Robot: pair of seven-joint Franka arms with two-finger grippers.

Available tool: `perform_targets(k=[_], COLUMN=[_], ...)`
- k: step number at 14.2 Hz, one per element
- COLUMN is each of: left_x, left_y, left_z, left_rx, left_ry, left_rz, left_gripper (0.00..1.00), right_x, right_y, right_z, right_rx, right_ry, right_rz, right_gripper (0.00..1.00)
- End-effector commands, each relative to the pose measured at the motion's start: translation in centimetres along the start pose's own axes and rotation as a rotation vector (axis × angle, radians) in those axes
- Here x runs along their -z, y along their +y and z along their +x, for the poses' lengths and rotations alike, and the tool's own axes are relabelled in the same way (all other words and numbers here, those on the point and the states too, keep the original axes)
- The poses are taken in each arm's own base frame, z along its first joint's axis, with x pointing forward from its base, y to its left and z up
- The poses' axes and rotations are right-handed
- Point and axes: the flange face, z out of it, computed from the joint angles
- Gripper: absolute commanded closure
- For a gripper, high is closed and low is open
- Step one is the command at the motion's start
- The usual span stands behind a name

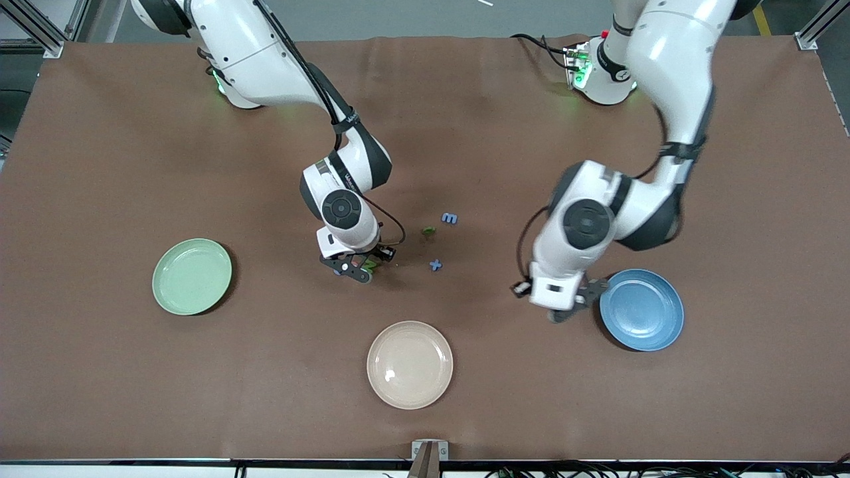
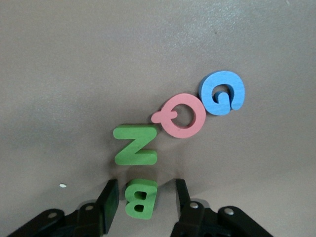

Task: Sort upper and lower case letters into plates
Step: 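Release the c with the left gripper while the right gripper lifts the B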

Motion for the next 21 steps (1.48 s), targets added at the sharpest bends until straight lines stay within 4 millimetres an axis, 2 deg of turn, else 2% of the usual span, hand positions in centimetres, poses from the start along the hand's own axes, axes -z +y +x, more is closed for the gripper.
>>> perform_targets(k=[1,4,7,10,12,14,15,16,17,19,21], left_x=[-1.3,-2.9,-4.4,-7.6,-8.9,-9.4,-9.3,-9.5,-9.5,-9.2,-8.3], left_y=[-5.6,-11.2,-16.1,-19.5,-19.9,-20.0,-20.0,-20.0,-19.9,-19.9,-19.2], left_z=[4.4,9.6,13.7,16.7,17.0,17.0,17.0,17.0,16.9,16.8,15.8], left_rx=[0.004,0.025,0.016,0.035,0.043,0.045,0.045,0.048,0.051,0.055,0.061], left_ry=[-0.033,-0.061,-0.084,-0.088,-0.098,-0.105,-0.104,-0.107,-0.107,-0.109,-0.119], left_rz=[0.056,0.069,0.069,0.05,0.052,0.055,0.054,0.057,0.057,0.061,0.067], left_gripper=[1.0,1.0,1.0,0.99,0.91,0.72,0.49,0.17,0.0,0.0,0.0], right_x=[-0.1,-0.2,-0.2,-0.2,-0.1,-0.2,-0.2,0.0,0.6,2.9,8.1], right_y=[-0.2,-0.5,-0.5,-0.5,-0.4,-0.3,-0.4,-0.3,-0.2,0.1,1.7], right_z=[-0.7,-1.3,-1.4,-1.3,-1.1,-1.0,-1.1,-0.9,-0.7,-0.8,0.3], right_rx=[-0.038,-0.041,-0.037,-0.037,-0.037,-0.036,-0.031,-0.034,-0.035,-0.034,-0.018], right_ry=[-0.011,-0.011,-0.01,-0.009,-0.007,-0.008,-0.007,-0.007,-0.007,-0.025,-0.043], right_rz=[0.005,0.002,0.001,0.004,0.007,0.006,0.005,0.007,0.008,-0.01,-0.023], right_gripper=[0.46,0.48,0.59,0.71,0.75,0.86,0.93,0.97,0.98,0.98,0.99])
